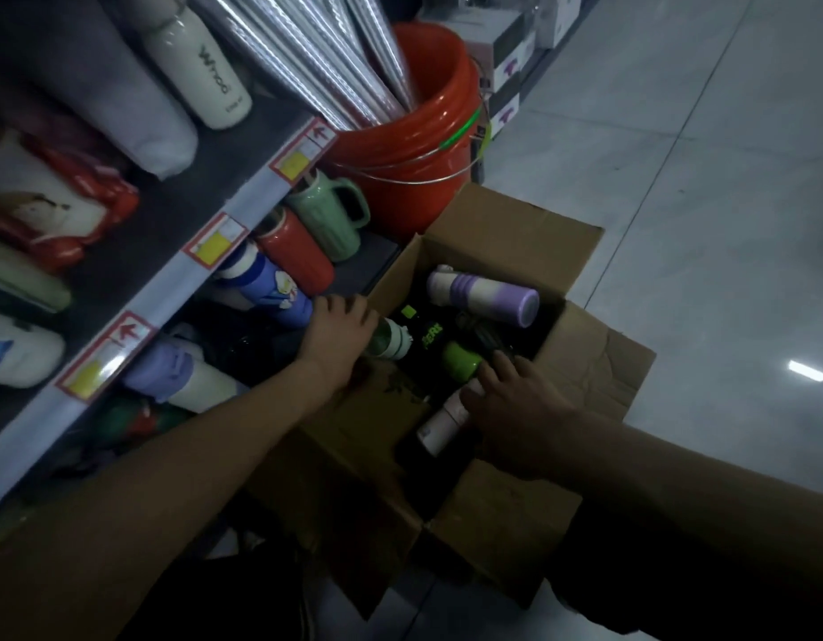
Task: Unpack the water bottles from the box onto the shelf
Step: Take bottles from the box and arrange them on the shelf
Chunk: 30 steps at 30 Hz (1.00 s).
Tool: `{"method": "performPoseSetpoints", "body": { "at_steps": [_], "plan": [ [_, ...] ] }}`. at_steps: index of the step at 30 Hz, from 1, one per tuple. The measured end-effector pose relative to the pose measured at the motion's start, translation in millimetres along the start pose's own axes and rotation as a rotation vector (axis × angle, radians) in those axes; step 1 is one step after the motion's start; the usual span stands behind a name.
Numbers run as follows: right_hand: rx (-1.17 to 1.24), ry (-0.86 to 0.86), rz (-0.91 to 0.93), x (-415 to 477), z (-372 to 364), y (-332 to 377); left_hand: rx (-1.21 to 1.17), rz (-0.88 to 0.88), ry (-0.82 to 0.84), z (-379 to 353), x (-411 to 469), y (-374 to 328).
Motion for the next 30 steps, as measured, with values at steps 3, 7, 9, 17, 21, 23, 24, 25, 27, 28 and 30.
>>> {"method": "performPoseSetpoints", "body": {
  "at_steps": [3,7,9,17,21,23,24,25,27,28,30],
  "plan": [
    [0.014,0.002,-0.002,5.5,16.5,11.9,-0.095,0.078,-0.057,16.6,-29.9,25.5],
    [-0.019,-0.078,-0.017,10.4,43.9,34.9,-0.284,0.201,-0.185,37.8,-76.7,61.1],
    [0.017,-0.135,-0.05,9.4,62.1,45.2,-0.398,0.281,-0.249,43.5,-100.6,80.0],
    [0.281,-0.186,-0.134,-3.3,126.2,68.4,-1.182,0.697,-0.578,53.4,-182.4,121.5],
    [0.715,-0.324,-0.139,7.6,158.7,72.0,-1.805,0.804,-0.591,57.3,-186.9,120.9],
    [1.167,-0.453,-0.194,15.2,172.6,75.1,-2.023,0.832,-0.592,62.0,-187.0,116.1],
    [1.328,-0.491,-0.213,18.3,173.0,75.1,-2.132,0.837,-0.583,66.8,-186.8,112.7],
    [1.443,-0.492,-0.247,22.2,172.8,74.7,-2.256,0.83,-0.577,72.3,-186.1,108.8],
    [1.593,-0.447,-0.302,30.6,171.5,72.9,-2.52,0.767,-0.528,83.1,-183.4,100.4],
    [1.658,-0.431,-0.295,32.1,172.9,73.7,-2.635,0.719,-0.477,88.0,-181.7,96.6],
    [1.75,-0.432,-0.267,35.0,176.7,75.6,-2.786,0.688,-0.395,90.0,-178.1,90.9]
  ]
}}
Point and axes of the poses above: each hand's wrist, its own x-axis towards the middle knuckle, its own z-axis out of the back of the hand, y = z × x, the point moved 5 cm from there along x, towards the middle knuckle, and after that the axes turned 11 degrees about -y, right-handed, at the moved point
